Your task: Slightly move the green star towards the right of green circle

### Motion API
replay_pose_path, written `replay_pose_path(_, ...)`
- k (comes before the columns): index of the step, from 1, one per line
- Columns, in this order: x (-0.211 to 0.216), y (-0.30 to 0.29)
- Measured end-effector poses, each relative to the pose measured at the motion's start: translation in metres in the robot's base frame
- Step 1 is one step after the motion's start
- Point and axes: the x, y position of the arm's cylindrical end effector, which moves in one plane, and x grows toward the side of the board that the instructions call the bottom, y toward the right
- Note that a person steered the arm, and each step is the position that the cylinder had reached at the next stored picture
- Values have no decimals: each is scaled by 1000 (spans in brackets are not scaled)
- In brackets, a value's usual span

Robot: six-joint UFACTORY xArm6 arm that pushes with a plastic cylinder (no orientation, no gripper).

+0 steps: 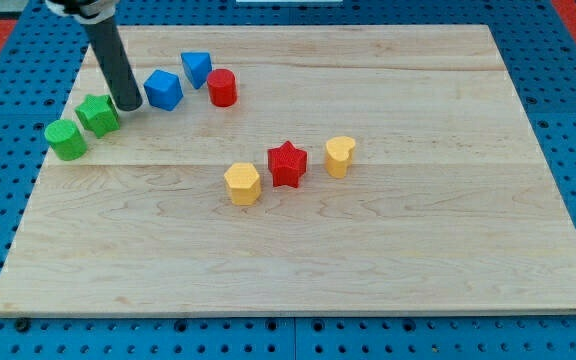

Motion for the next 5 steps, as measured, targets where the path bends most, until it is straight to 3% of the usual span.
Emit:
replay_pose_path(1,-4,-39)
replay_pose_path(3,1,-43)
replay_pose_path(4,4,-73)
replay_pose_path(5,17,-59)
